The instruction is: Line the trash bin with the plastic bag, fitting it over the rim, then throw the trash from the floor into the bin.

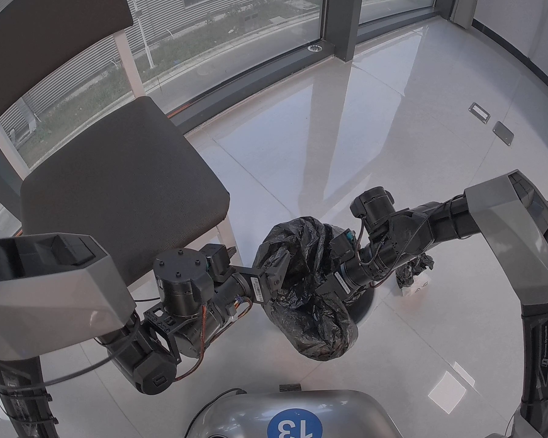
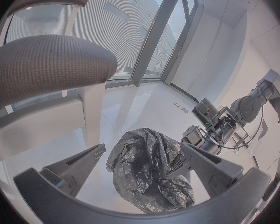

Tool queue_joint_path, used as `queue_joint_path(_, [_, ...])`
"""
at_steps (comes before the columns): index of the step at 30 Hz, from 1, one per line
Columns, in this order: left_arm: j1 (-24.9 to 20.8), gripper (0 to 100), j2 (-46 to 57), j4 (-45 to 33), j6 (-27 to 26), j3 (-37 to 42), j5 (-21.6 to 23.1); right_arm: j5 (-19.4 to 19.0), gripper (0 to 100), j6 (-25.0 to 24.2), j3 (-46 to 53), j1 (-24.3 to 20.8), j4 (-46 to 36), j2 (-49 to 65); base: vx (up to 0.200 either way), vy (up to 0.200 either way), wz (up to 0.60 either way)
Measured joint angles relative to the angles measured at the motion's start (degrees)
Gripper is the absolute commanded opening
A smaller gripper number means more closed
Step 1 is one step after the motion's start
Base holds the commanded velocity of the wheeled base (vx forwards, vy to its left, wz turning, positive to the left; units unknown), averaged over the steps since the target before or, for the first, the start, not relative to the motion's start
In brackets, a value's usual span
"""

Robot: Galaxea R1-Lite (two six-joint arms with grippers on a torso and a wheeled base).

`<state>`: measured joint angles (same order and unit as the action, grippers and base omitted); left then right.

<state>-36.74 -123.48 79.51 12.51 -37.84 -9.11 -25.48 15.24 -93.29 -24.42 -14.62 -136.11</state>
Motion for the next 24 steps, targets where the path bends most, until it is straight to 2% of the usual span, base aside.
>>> queue_joint_path(9, [0.0,100,0.16,0.09,0.02,0.09,-0.13,-1.1,0,-1.1,-0.83,-1.71,3.73,-0.72,0.0,0.0,0.0])
queue_joint_path(16, [-0.07,100,0.49,0.09,0.11,0.63,-0.22,-2.57,0,-7.61,0.52,-3.97,15.48,-1.62,0.0,0.0,0.0])
queue_joint_path(20, [-0.07,100,0.44,0.11,0.13,0.61,-0.06,-2.9,0,-9.58,4.77,-2.89,22.93,-1.74,0.0,0.0,0.0])
queue_joint_path(24, [-0.11,100,0.13,0.11,0.18,0.39,0.05,-4.22,0,-10.51,8.79,0.37,27.2,-1.68,0.0,0.0,0.0])
